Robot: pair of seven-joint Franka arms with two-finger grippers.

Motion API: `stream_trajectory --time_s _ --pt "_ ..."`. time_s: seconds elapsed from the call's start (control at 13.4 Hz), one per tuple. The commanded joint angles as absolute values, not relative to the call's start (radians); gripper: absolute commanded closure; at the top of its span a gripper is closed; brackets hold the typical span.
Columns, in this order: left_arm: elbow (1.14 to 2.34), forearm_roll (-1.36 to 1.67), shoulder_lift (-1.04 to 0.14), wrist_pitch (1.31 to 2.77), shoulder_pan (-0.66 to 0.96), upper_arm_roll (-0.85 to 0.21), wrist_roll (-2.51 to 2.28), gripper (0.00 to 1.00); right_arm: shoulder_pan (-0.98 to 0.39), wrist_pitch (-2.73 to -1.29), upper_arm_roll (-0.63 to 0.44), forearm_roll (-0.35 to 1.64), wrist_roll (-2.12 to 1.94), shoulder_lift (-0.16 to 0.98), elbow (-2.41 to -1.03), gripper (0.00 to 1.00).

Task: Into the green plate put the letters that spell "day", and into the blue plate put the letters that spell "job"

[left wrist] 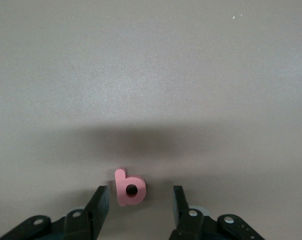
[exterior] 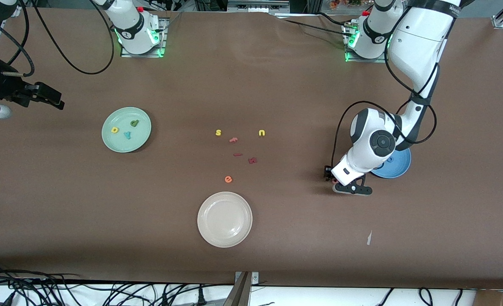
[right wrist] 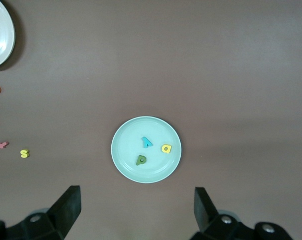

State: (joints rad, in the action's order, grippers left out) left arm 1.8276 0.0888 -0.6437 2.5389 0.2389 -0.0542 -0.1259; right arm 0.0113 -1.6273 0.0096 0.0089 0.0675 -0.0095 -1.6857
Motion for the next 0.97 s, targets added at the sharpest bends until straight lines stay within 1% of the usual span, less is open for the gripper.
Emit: stream_trajectory --time_s 0.0,0.22,0.3,0.37,0.6,0.75,0.9 --pt "1.809 0.098 -0.676 2.568 0.250 -0.044 -0.109 0.40 0.023 -1.628 0.020 0.006 0.075 -0.023 -1.697 0.00" --pt "1.809 0.098 -0.676 2.569 0.250 -0.044 -0.109 0.41 0.025 -1.628 0.020 0.006 0.074 -0.023 -1.697 0.00" --pt "1.810 0.097 -0.678 2.569 0.250 -0.044 -0.109 0.44 0.025 -1.628 0.020 0.006 0.074 -0.023 -1.697 0.00" --pt "1.810 0.097 -0.677 2.569 0.250 -0.044 -0.109 0.48 0.025 -1.628 0.020 0.008 0.075 -0.023 -1.697 0.00" --pt "1.815 0.097 -0.678 2.569 0.250 -0.044 -0.109 0.68 0.025 -1.628 0.020 0.008 0.075 -0.023 -1.697 0.00" --pt "1.815 0.097 -0.678 2.569 0.250 -0.044 -0.109 0.77 0.025 -1.628 0.018 0.009 0.074 -0.023 -1.697 0.00" --pt "1.816 0.097 -0.670 2.568 0.250 -0.044 -0.107 0.79 0.025 -1.628 0.018 0.009 0.075 -0.023 -1.697 0.00"
